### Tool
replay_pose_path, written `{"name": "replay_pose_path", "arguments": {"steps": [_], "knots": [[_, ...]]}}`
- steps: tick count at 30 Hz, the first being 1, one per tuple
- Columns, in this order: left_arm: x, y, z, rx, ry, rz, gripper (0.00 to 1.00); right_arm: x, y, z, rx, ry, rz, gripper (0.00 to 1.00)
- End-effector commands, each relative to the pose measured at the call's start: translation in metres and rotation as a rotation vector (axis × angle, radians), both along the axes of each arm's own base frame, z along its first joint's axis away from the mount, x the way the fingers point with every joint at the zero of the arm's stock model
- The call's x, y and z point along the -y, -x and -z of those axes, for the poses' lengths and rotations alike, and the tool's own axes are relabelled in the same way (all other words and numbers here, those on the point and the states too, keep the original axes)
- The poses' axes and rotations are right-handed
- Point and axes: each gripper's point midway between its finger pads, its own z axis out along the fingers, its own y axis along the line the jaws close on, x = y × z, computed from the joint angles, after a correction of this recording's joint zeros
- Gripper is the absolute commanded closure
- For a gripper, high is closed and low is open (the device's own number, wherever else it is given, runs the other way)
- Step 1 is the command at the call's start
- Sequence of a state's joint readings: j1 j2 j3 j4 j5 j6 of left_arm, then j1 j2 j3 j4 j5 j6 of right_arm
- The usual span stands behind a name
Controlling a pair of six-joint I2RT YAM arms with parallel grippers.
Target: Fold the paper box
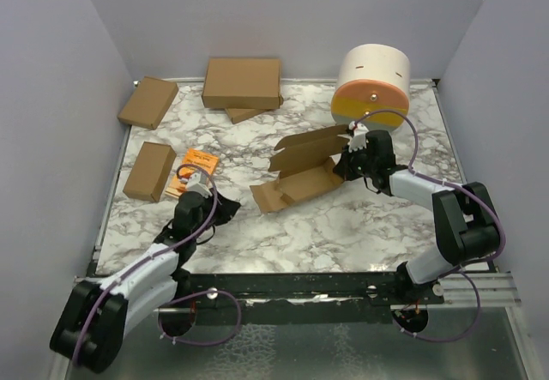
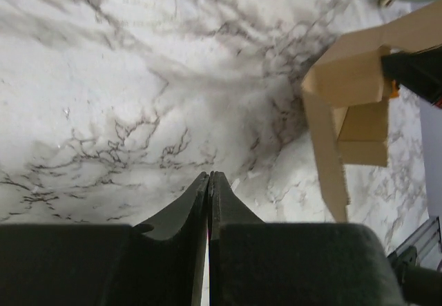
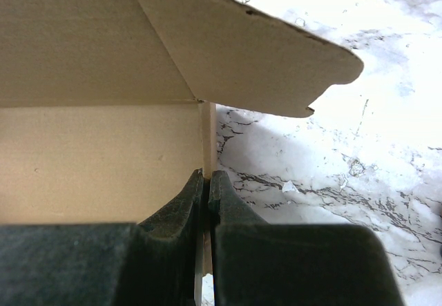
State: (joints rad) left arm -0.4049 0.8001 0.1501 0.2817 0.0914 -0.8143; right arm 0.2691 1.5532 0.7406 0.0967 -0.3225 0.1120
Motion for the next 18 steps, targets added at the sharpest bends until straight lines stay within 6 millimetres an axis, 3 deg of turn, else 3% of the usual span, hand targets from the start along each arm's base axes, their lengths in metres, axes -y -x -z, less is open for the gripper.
{"name": "replay_pose_path", "arguments": {"steps": [1,6,12,18], "knots": [[0.035,-0.002,-0.015,0.076,0.117,0.166,0.94,-0.002,-0.003,-0.001,0.003,-0.005,0.002,0.99],[0.061,-0.014,-0.035,0.156,0.171,0.260,0.87,-0.002,-0.003,-0.001,0.005,-0.004,0.002,0.99],[0.087,-0.020,-0.044,0.186,0.225,0.339,0.85,-0.003,-0.003,-0.001,0.003,-0.006,-0.001,0.99],[0.094,-0.023,-0.051,0.213,0.248,0.356,0.80,-0.003,-0.002,-0.001,0.004,-0.008,-0.004,0.99]]}}
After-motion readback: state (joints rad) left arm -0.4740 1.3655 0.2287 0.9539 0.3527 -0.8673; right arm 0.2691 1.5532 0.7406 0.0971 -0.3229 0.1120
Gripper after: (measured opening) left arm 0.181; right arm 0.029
